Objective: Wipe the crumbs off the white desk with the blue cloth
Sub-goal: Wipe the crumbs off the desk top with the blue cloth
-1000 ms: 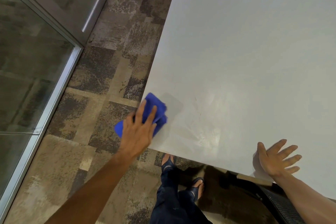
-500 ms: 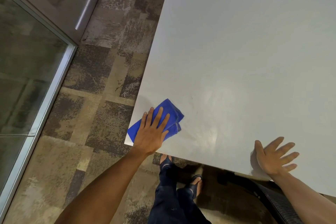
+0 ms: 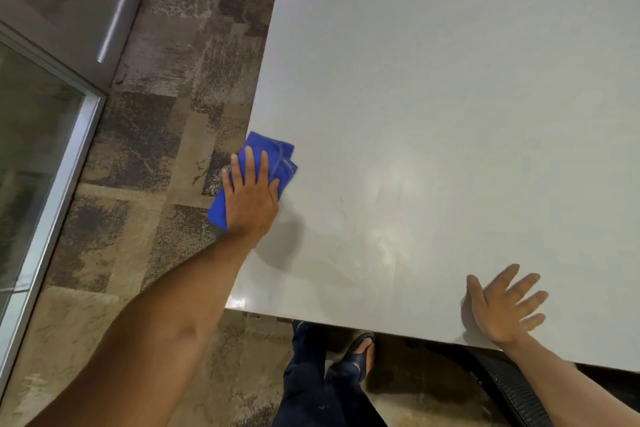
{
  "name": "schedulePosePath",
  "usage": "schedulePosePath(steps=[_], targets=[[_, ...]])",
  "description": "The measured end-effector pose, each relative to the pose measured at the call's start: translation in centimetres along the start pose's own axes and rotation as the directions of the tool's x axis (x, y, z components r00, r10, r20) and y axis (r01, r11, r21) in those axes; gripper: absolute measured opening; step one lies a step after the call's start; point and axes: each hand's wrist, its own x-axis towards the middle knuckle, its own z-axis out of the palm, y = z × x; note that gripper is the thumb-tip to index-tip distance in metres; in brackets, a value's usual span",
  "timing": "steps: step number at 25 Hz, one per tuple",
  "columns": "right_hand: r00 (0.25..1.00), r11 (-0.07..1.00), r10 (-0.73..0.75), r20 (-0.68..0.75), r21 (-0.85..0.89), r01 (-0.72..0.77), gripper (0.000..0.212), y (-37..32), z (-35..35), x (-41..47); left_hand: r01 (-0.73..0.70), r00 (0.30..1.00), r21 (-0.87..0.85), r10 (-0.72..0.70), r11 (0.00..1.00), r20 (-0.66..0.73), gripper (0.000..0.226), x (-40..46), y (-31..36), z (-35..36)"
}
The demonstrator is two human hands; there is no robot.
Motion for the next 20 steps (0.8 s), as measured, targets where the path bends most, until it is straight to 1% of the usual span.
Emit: schedulePosePath(steps=[2, 4, 6, 7, 9, 11, 12, 15, 16, 17, 20], targets=[[1.0, 1.0, -0.004, -0.016, 0.007, 0.004, 0.087, -0.1, -0.2, 0.0, 0.007, 1.0, -0.021, -0.007, 1.0, 0.004, 0.062, 2.1, 0.5, -0.2], [1.0, 1.0, -0.005, -0.029, 0.018, 0.005, 0.089, 0.1, 0.1, 0.2, -0.016, 1.0, -0.018, 0.016, 1.0, -0.003, 0.061, 3.0, 0.7, -0.1], [0.997, 0.999, 0.024, -0.069, 0.047, -0.021, 0.097, 0.0, 0.7, 0.3, -0.02, 1.0, -0.049, 0.02, 0.999, -0.001, 0.062, 3.2, 0.8, -0.1], [0.997, 0.996, 0.05, -0.065, 0.072, -0.045, 0.101, 0.1, 1.0, 0.3, -0.023, 1.0, -0.066, 0.023, 0.998, -0.001, 0.062, 3.1, 0.8, -0.2], [0.994, 0.999, 0.028, -0.102, 0.04, -0.024, 0.106, 0.3, 1.5, 0.7, -0.073, 0.997, -0.073, 0.072, 0.995, -0.008, 0.064, 2.8, 0.9, -0.3], [0.995, 1.0, -0.004, -0.102, 0.018, 0.006, 0.1, 0.3, 1.1, 0.7, -0.152, 0.988, -0.1, 0.153, 0.983, 0.006, 0.067, 2.3, 1.4, -0.3], [0.993, 0.999, -0.022, -0.117, 0.021, 0.025, 0.098, 0.5, 1.2, 0.8, -0.164, 0.986, -0.115, 0.166, 0.98, 0.005, 0.067, 1.9, 1.8, -0.3], [0.987, 0.999, -0.038, -0.158, -0.003, 0.039, 0.094, 1.0, 1.4, 1.2, -0.12, 0.993, -0.18, 0.121, 0.976, -0.009, 0.065, 1.4, 3.8, -0.3], [0.987, 0.999, -0.042, -0.154, -0.005, 0.041, 0.093, 1.0, 1.5, 1.2, -0.144, 0.989, -0.186, 0.145, 0.972, -0.009, 0.064, 0.9, 4.4, -0.2], [0.988, 0.999, -0.042, -0.152, 0.001, 0.043, 0.091, 1.0, 1.6, 1.3, -0.209, 0.978, -0.174, 0.209, 0.962, -0.02, 0.062, 0.0, 5.0, 0.1], [0.986, 0.998, -0.052, -0.156, 0.02, 0.056, 0.088, 1.4, 1.3, 1.4, -0.445, 0.895, -0.111, 0.442, 0.889, -0.057, 0.057, -4.9, 7.6, 1.6]])
